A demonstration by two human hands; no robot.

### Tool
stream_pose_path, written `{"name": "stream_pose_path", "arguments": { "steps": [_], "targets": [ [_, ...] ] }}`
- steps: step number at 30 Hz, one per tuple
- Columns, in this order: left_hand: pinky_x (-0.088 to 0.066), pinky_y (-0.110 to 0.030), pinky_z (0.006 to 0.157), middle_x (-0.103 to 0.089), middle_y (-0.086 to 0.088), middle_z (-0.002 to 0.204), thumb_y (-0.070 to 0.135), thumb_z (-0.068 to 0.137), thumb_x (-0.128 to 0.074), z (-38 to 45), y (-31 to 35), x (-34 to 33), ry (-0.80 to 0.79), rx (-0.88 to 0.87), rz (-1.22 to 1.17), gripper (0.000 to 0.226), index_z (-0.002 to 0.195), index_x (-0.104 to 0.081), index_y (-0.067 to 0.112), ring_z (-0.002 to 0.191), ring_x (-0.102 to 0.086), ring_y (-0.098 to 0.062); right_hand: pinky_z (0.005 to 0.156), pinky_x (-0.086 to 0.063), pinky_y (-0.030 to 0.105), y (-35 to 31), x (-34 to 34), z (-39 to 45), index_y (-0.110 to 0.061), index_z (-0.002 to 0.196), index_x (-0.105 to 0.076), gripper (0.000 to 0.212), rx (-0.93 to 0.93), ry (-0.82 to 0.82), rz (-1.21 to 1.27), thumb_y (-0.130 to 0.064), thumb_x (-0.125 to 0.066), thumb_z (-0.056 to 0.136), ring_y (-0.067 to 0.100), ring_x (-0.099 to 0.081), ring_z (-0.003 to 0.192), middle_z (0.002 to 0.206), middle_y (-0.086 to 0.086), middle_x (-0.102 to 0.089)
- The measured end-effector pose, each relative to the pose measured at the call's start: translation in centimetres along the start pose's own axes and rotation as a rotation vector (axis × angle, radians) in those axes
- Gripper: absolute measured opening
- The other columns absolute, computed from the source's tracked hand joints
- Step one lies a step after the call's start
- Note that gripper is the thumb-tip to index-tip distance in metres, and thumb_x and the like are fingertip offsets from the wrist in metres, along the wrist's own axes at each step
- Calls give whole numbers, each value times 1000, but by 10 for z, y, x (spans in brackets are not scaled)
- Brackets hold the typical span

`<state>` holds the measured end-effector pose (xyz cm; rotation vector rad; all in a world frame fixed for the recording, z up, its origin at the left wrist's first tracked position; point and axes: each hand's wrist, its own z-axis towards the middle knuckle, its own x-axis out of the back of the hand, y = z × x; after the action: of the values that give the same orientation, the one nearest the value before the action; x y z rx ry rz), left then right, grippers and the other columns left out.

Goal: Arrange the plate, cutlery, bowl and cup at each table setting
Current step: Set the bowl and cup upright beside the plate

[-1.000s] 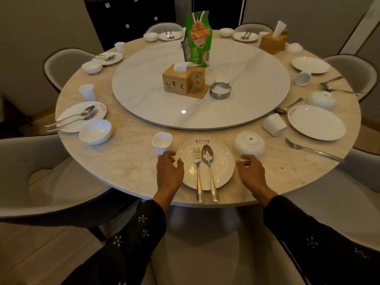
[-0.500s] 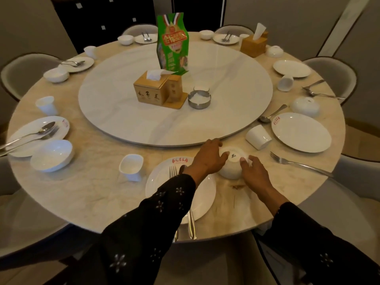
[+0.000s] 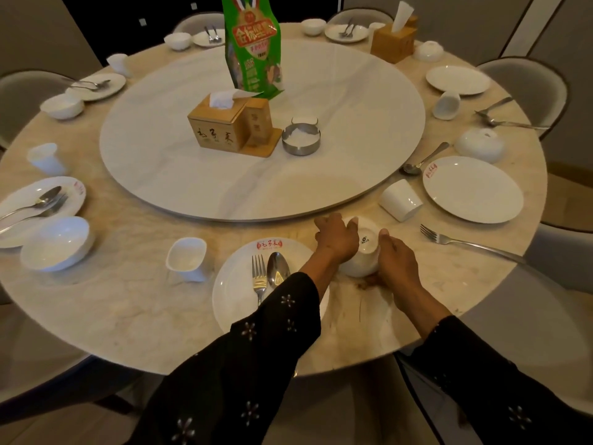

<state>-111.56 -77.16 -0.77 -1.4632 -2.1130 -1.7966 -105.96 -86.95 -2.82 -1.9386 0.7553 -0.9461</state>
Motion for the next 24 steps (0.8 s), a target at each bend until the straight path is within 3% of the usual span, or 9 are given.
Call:
{"name": "stream_pose_path", "arguments": {
  "steps": [2, 6, 8, 11, 15, 18, 20, 22, 24],
  "targets": [
    [-37, -36, 108, -29, -13, 144, 34, 101, -44, -15, 2, -2, 92, -83, -123, 45, 139, -43, 10, 128, -43, -31, 64, -60, 51, -3, 2, -1, -23, 93, -64, 46, -59, -17, 122, -61, -39, 91, 37, -69, 83, 101, 11, -68],
    [-40, -22, 95, -38, -6, 133, 29, 99, -49, -48, 1, -6, 246, -241, -289, 33, 127, -49, 14, 114, -48, -17, 59, -59, 55, -8, 7, -10, -22, 122, -55, 75, -163, -39, 246, -78, -36, 77, 37, -66, 92, 112, 11, -63],
    [-46, -21, 89, -39, -3, 131, 34, 98, -49, -64, 1, -8, 266, -229, -402, 31, 124, -49, 17, 113, -47, -13, 63, -60, 53, -7, 6, -18, -24, 122, -51, 78, -106, -8, 226, -82, -33, 74, 32, -63, 96, 116, 8, -59],
    [-47, -9, 61, -38, 0, 135, 43, 100, -40, -85, 3, -10, 249, -45, -600, 38, 132, -42, 24, 110, -47, -14, 82, -57, 45, -6, 7, -37, -25, 114, -44, 66, 68, 62, 143, -80, -32, 79, 26, -57, 105, 126, 8, -50],
    [-45, -30, 89, -46, -5, 133, 43, 102, -34, -108, 10, -5, 157, 174, -932, 42, 139, -35, 25, 110, -48, -19, 91, -44, 37, -7, 16, -64, -9, 118, -43, 67, 382, 128, 119, -67, -35, 84, 25, -44, 115, 123, 8, -39],
    [-45, -32, 95, -51, -3, 105, 31, 102, -40, -122, 6, 4, 83, 164, -1015, 14, 110, -47, 22, 103, -50, -19, 92, -42, 28, -6, 26, -74, -9, 126, -42, 101, 527, 71, 164, -90, -27, 69, 16, -44, 112, 126, 7, -40],
    [-45, -33, 90, -49, -6, 96, 27, 101, -42, -130, -5, 7, 77, 75, -931, 13, 91, -49, 21, 97, -50, -19, 88, -40, 16, -3, 31, -78, -13, 137, -35, 111, 528, -4, 154, -95, -25, 62, 11, -42, 116, 136, 3, -38],
    [-46, -34, 94, -51, -11, 100, 26, 101, -41, -133, -18, 7, 82, -5, -910, 16, 96, -53, 16, 100, -52, -22, 84, -38, 9, 1, 31, -85, -16, 143, -29, 116, 504, -64, 153, -97, -28, 59, 10, -40, 121, 142, -1, -35],
    [-44, -36, 106, -54, -10, 118, 29, 102, -40, -143, -26, 6, 82, -43, -922, 24, 118, -54, 16, 115, -53, -22, 83, -39, 10, 6, 33, -94, -19, 144, -27, 112, 469, -109, 166, -94, -29, 62, 12, -40, 124, 142, -5, -34]
  ]
}}
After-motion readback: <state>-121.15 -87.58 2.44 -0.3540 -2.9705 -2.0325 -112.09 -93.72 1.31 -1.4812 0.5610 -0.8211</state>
